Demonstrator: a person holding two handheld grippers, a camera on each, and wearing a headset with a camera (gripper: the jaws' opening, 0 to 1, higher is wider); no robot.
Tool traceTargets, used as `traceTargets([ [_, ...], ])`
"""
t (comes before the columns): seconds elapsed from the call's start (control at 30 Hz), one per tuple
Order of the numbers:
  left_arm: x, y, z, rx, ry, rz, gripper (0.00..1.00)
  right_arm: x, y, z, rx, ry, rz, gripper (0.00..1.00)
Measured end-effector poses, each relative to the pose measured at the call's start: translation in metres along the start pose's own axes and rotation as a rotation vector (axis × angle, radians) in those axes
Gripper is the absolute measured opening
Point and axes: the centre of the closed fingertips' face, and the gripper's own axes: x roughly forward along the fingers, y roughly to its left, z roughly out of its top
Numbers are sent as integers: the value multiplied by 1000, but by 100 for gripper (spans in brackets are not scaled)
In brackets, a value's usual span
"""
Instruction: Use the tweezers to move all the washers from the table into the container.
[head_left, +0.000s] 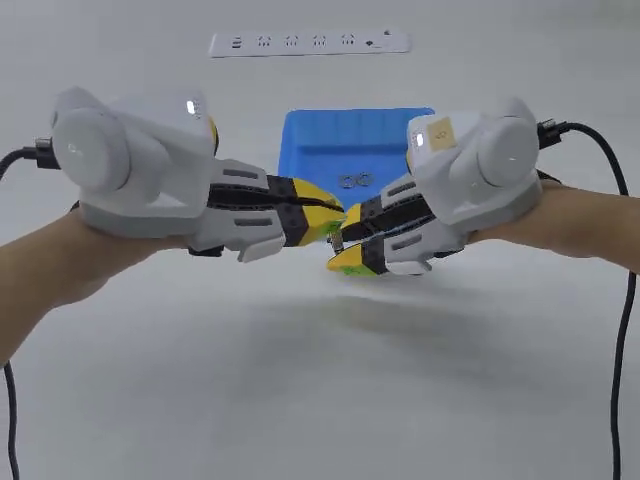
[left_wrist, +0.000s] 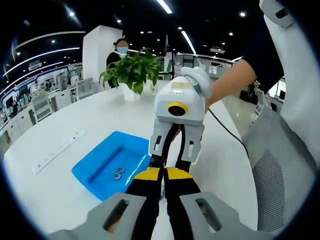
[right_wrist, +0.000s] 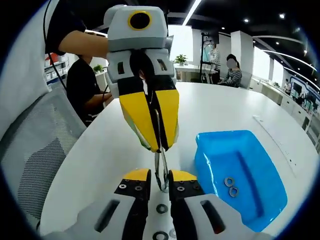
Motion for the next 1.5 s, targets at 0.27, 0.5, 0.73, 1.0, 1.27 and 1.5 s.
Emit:
traceTargets([
  [0.27,2,-1,1,9,3,-2,5,-1,-2,-1,-2,4,12,10],
  [0.5,2,-2,0,5,9,21,6,-1,0,-2,-67,16,-16,9],
  [0.73,-6,-9,2,-38,-4,25,18,-3,0,-2,-77,26,-40,10],
  [1.0,-19,-16,-2,-37,18,58,31,-8,8,5,-50,22,-32,10],
  [1.27,-46,-26,-5,-123,-49,122,44,-24,17,21,-31,-9,-48,10],
  [1.5,-62,-34,-6,-166,-89,155,66,-44,26,30,-32,-14,-73,10],
])
